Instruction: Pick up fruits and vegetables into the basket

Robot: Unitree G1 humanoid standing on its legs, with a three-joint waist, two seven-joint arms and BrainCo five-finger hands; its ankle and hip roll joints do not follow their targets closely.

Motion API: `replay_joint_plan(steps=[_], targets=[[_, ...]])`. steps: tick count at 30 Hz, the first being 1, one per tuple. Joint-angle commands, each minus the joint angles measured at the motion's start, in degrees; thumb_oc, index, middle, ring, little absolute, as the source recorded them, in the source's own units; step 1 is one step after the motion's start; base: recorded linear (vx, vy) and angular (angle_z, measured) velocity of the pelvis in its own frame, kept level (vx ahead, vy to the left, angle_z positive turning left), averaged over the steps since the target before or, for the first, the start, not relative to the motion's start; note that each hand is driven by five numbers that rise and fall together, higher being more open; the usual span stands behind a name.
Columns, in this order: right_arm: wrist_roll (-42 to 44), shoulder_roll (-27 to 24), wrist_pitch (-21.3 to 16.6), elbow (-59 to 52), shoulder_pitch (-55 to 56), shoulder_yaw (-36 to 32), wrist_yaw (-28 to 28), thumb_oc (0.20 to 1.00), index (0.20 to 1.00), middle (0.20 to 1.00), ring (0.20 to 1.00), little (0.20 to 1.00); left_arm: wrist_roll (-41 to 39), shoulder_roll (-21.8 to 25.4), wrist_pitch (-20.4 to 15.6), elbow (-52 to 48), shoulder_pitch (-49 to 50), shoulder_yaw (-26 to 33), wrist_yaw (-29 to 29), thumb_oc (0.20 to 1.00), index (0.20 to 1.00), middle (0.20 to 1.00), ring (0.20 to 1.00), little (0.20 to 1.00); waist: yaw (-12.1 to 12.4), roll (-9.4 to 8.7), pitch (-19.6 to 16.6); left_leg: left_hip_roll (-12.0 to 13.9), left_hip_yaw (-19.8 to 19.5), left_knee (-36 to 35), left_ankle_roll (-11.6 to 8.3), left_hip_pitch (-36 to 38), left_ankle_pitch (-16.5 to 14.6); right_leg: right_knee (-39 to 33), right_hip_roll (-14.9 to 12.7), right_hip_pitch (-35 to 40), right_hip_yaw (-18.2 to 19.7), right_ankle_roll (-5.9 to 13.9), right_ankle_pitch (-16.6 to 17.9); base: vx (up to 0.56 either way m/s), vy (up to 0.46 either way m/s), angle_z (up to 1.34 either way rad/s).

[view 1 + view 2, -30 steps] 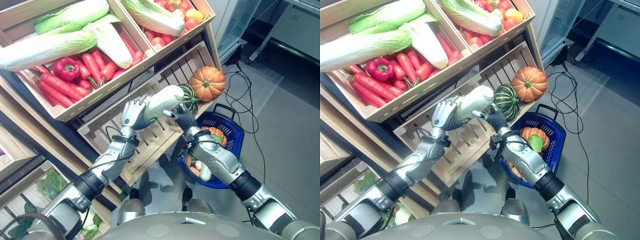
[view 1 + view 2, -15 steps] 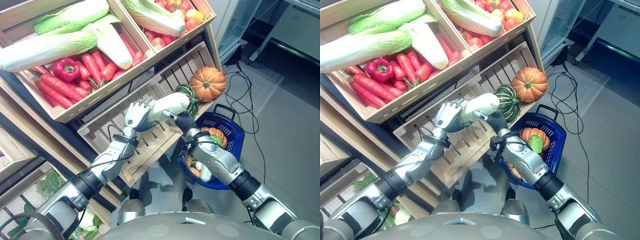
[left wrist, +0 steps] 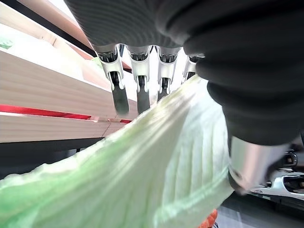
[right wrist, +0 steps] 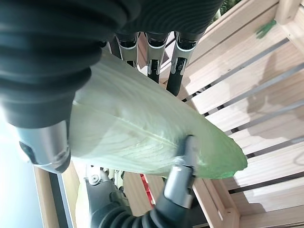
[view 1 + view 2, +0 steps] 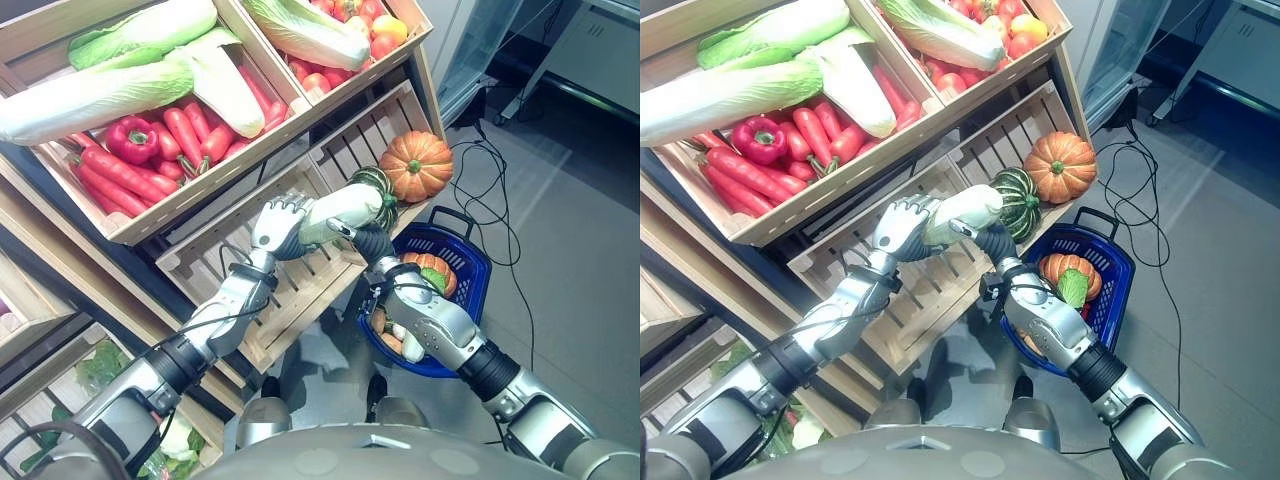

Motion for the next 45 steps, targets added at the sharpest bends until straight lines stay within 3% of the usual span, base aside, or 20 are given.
replay_joint_plan(steps=[1, 5, 10, 15, 21, 26, 28, 30, 31, 34, 38, 45], targets=[[-2.47, 5.37, -5.15, -8.98, -9.71, -0.27, -0.41, 0.200, 0.200, 0.200, 0.200, 0.200, 0.03, -1.80, -0.84, -0.85, -2.80, -7.30, -1.96, 1.000, 1.000, 1.000, 1.000, 1.000, 0.11, -1.61, -0.74, 1.20, 0.68, 4.30, 1.60, -1.95, -6.45, 4.79, -5.11, 0.99, 0.33, 4.81, -5.40, 0.00, 0.000, 0.00], [-3.92, 3.78, -4.99, -10.84, -8.59, -3.35, -1.20, 0.200, 0.200, 0.200, 0.200, 0.200, -8.27, -1.48, 0.79, 1.64, 0.67, -4.79, -2.55, 1.000, 1.000, 1.000, 1.000, 1.000, 0.10, -1.25, -0.46, 1.39, 0.73, 4.58, 1.48, -2.04, -6.35, 5.05, -4.95, 0.91, 0.44, 4.64, -5.60, 0.00, 0.000, 0.00], [-7.47, 0.20, -5.83, -14.65, -5.32, -10.18, -1.23, 0.200, 0.200, 0.200, 0.200, 0.200, -15.19, 0.15, -0.66, 6.09, 7.19, 1.82, 1.26, 1.000, 1.000, 1.000, 1.000, 1.000, 0.17, -0.80, 0.26, 1.78, 0.71, 4.93, 1.33, -2.04, -6.70, 5.81, -4.66, 0.67, 0.57, 4.50, -6.34, 0.00, -0.006, 0.00], [-10.88, -4.26, -8.67, -18.97, 0.72, -19.75, -0.95, 0.200, 0.200, 0.200, 0.200, 0.200, -23.12, 0.93, -4.60, 10.69, 15.93, 11.36, 4.54, 1.000, 1.000, 1.000, 1.000, 1.000, 0.27, -0.79, 1.13, 2.22, 0.90, 5.57, 1.36, -2.62, -6.68, 6.55, -4.32, 0.02, 0.53, 4.01, -6.64, -0.01, -0.054, -0.01], [-15.42, -7.91, -12.72, -21.54, 8.13, -29.23, -3.31, 0.200, 0.200, 0.200, 0.200, 0.200, -26.76, 0.75, -10.02, 12.96, 23.95, 19.91, 7.90, 1.000, 1.000, 1.000, 1.000, 1.000, 0.00, -0.79, 2.24, 2.68, 1.16, 6.46, 1.35, -3.86, -6.57, 7.72, -3.99, -1.31, 0.81, 3.59, -7.06, -0.01, -0.057, 0.00], [-17.93, -9.17, -15.21, -21.97, 11.47, -32.91, -5.35, 0.200, 0.200, 0.200, 0.200, 0.200, -28.19, 0.58, -12.81, 13.47, 26.61, 23.05, 9.10, 1.000, 1.000, 1.000, 1.000, 1.000, -0.28, -0.52, 3.04, 2.97, 1.20, 7.08, 1.30, -5.17, -6.50, 8.76, -3.73, -2.89, 0.95, 3.24, -7.43, -0.05, -0.041, -0.03], [-23.63, -10.57, -16.48, -21.65, 15.32, -37.64, -8.47, 0.200, 0.200, 0.200, 0.200, 0.200, -31.22, 0.41, -17.08, 13.39, 29.08, 26.07, 7.43, 1.000, 1.000, 1.000, 1.000, 1.000, -1.17, -0.01, 4.40, 3.11, 1.21, 7.59, 1.26, -6.63, -6.14, 10.06, -3.44, -4.75, 1.27, 2.89, -7.82, -0.08, -0.048, -0.05], [-24.98, -11.38, -16.50, -21.16, 16.43, -39.26, -9.81, 0.200, 0.200, 0.200, 0.200, 0.200, -33.02, 0.52, -19.61, 13.13, 29.71, 26.70, 5.79, 1.000, 1.000, 1.000, 1.000, 1.000, -1.55, 0.27, 5.22, 3.14, 1.10, 7.88, 1.22, -7.63, -5.93, 10.73, -3.35, -5.88, 1.49, 2.74, -7.98, -0.13, -0.032, -0.08], [-25.82, -12.42, -16.56, -19.70, 17.06, -40.86, -11.20, 0.200, 0.200, 0.200, 0.200, 0.200, -35.14, 0.73, -22.52, 12.77, 29.80, 26.88, 3.38, 1.000, 1.000, 1.000, 1.000, 1.000, -1.93, 0.69, 6.68, 3.14, 0.94, 8.33, 1.16, -9.14, -5.65, 11.48, -3.21, -7.33, 1.65, 2.45, -8.16, -0.19, -0.026, -0.09], [-26.14, -13.32, -16.06, -17.85, 17.33, -42.15, -12.65, 0.200, 0.200, 0.200, 0.200, 0.200, -38.29, 0.91, -24.15, 12.47, 29.96, 26.73, 0.55, 1.000, 1.000, 1.000, 1.000, 1.000, -2.28, 1.30, 7.88, 3.13, 0.70, 8.87, 1.04, -10.76, -5.31, 12.53, -3.09, -9.06, 1.79, 2.15, -8.35, -0.15, -0.008, 0.00], [-24.75, -14.78, -17.30, -10.79, 17.83, -44.17, -14.73, 0.200, 0.200, 0.200, 0.200, 0.200, -43.88, 0.66, -28.32, 13.74, 30.54, 26.30, -2.09, 1.000, 1.000, 1.000, 1.000, 1.000, -3.21, 3.42, 12.62, 3.04, 0.47, 9.93, 0.79, -14.59, -3.93, 15.95, -3.02, -13.91, 1.87, 0.90, -8.82, -0.17, 0.005, -0.02], [-23.73, -15.20, -16.61, 0.60, 15.32, -43.92, -16.25, 0.200, 0.200, 0.200, 0.200, 0.200, -50.22, -1.97, -29.20, 21.05, 30.15, 27.17, 1.24, 1.000, 1.000, 1.000, 1.000, 1.000, -3.44, 6.44, 17.13, 2.54, 0.01, 13.45, 0.31, -20.22, -2.58, 23.54, -3.89, -21.23, 1.65, -1.01, -10.82, -0.10, 0.002, -0.02]])
